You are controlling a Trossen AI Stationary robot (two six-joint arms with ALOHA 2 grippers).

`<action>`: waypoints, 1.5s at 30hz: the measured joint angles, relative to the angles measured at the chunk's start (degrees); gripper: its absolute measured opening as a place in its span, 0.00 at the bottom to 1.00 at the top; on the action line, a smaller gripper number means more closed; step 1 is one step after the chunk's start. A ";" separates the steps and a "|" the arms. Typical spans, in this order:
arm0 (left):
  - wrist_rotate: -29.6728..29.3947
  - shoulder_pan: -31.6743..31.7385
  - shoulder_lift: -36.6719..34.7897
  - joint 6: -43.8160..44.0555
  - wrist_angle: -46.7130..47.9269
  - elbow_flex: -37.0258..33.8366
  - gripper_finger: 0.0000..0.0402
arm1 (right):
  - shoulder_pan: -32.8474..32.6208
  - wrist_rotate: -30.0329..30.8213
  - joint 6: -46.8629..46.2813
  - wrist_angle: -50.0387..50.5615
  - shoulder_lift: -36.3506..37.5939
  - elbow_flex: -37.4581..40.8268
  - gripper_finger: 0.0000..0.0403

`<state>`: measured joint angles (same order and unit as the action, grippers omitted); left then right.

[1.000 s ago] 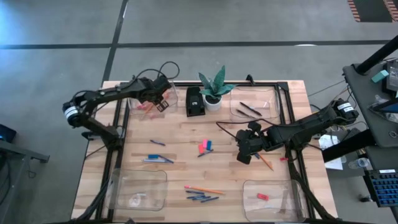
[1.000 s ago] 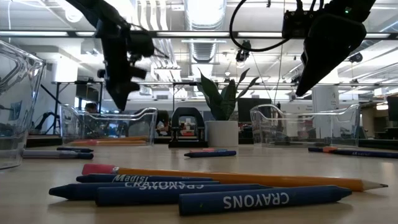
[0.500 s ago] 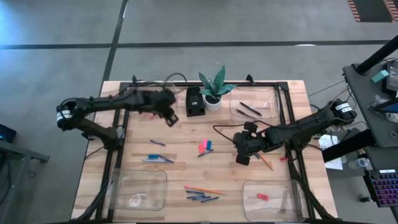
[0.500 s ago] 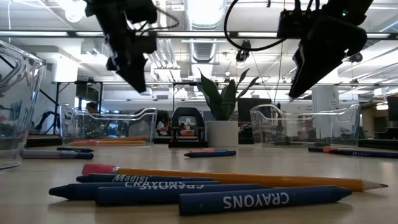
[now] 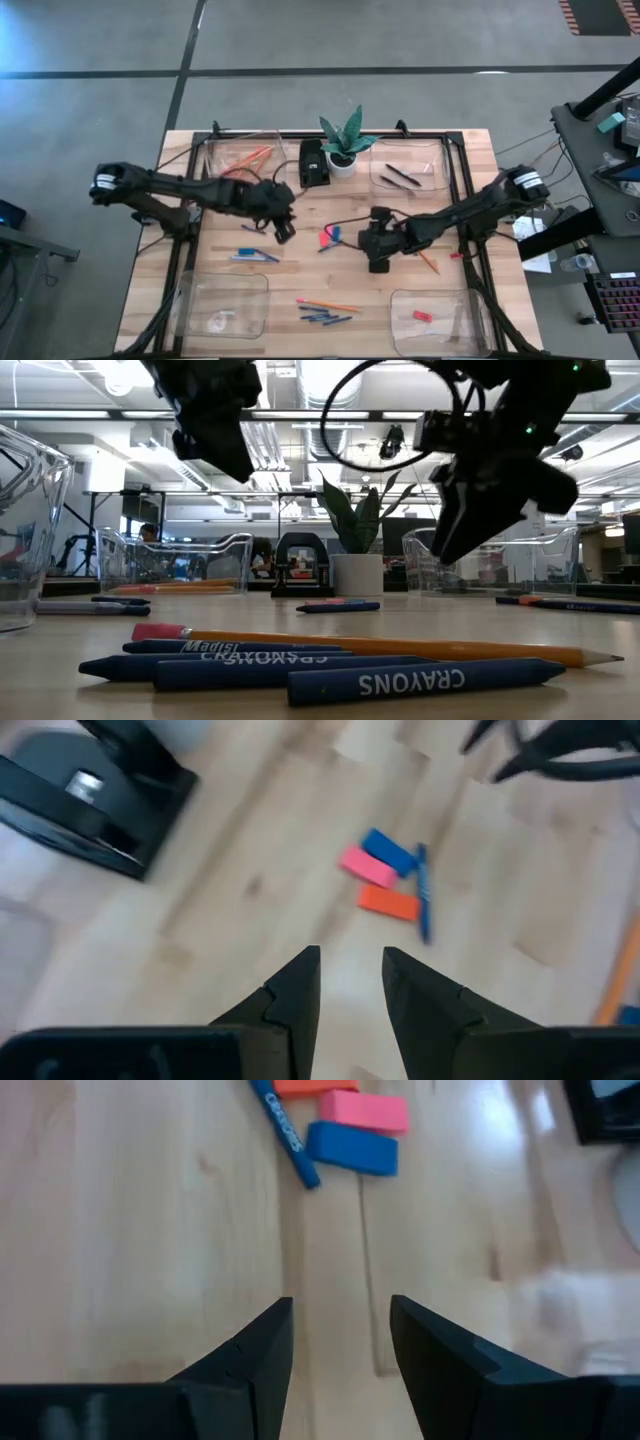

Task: Sort crayons/erasers/pens/pencils in bins
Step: Put the blue eraser into the bottom right transparent bin

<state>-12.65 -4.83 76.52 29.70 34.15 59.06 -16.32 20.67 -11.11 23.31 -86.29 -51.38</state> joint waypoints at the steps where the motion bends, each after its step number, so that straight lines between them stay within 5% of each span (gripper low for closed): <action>1: -0.13 -1.22 0.25 1.18 -0.33 -0.28 0.24 | 0.25 0.11 -1.61 -0.80 -0.99 -0.38 0.40; 11: -1.46 -9.52 2.13 7.66 -0.74 -0.52 0.24 | 4.38 0.30 -21.54 -12.20 -8.50 -5.56 0.40; 21: -1.50 -15.50 1.15 7.90 -0.72 -0.54 0.24 | 5.48 -7.43 18.16 -5.53 -11.00 -10.20 0.40; 27: -2.86 -17.48 1.11 10.53 -0.70 -0.54 0.24 | 10.77 -7.32 -10.62 -4.53 -12.45 -12.23 0.40; 45: -2.86 -18.00 1.11 6.96 1.53 -0.58 0.24 | 12.25 -4.51 -37.32 -10.38 -17.56 -10.85 0.40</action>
<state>-15.51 -22.83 77.62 36.66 35.68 58.49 -4.08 16.16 -48.43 12.93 -103.85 -62.24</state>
